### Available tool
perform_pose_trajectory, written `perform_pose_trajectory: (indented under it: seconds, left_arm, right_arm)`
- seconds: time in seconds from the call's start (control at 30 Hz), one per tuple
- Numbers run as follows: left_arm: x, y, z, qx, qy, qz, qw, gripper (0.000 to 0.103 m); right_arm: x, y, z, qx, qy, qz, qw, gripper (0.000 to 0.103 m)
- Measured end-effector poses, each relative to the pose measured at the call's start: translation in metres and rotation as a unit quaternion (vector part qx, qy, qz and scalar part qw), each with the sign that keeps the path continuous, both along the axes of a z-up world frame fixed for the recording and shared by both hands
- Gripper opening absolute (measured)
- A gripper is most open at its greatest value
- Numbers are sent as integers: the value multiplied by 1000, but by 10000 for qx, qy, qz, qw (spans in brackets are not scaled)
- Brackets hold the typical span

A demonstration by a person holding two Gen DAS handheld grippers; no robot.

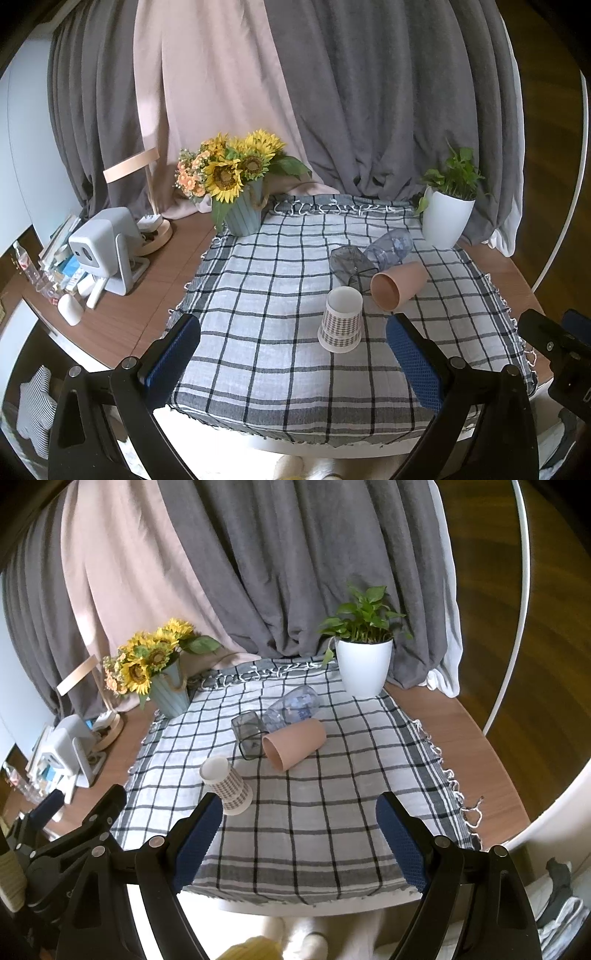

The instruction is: Flip cup upside down

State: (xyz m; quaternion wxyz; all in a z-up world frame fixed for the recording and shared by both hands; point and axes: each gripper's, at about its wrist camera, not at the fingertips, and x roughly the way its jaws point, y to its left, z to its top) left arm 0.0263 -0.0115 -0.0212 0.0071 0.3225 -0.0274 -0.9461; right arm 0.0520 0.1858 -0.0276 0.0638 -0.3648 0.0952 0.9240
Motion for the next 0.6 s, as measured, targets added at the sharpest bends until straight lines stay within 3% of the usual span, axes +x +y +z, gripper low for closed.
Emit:
perform_pose_trajectory:
  seconds: [0.6]
  left_arm:
    - [-4,-1,-1,-46,-9,26,10000,103]
  right_arm:
    - [0,0,1,40,-55,-34,10000,85]
